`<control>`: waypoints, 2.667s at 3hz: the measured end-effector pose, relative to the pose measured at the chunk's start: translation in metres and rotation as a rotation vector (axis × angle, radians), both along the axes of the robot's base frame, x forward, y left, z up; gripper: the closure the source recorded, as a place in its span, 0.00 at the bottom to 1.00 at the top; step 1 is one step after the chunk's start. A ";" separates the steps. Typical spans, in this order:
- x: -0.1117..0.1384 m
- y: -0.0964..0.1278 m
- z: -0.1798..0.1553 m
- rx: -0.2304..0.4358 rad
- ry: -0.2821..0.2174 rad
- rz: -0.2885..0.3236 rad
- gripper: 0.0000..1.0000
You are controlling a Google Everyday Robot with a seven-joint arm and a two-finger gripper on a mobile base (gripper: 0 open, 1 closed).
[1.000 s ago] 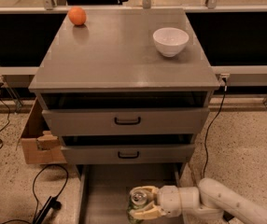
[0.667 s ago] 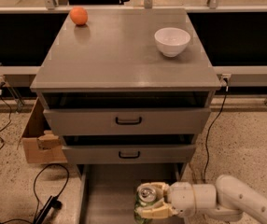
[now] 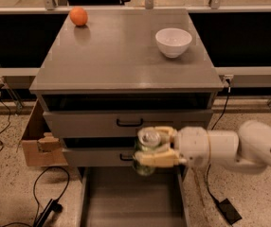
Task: Pick green can from bottom drawer and place on counter
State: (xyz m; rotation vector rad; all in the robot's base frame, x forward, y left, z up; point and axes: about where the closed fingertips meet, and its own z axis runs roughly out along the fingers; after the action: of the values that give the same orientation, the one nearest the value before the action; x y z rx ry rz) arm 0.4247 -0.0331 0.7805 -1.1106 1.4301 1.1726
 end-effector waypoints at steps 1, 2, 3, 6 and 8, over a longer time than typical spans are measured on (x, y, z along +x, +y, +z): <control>0.048 0.026 0.085 0.007 -0.056 -0.053 1.00; 0.100 0.057 0.137 0.017 -0.096 -0.134 1.00; 0.154 0.084 0.163 0.035 -0.126 -0.222 1.00; 0.313 0.172 0.129 -0.041 -0.108 -0.311 1.00; 0.333 0.181 0.118 -0.065 -0.091 -0.303 0.59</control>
Offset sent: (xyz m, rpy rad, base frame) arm 0.1715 0.0884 0.1990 0.0279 -0.1434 -0.2659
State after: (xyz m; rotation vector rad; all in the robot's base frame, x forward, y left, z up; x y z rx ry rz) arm 0.7576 0.1479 0.8989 -0.9391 1.5126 0.8568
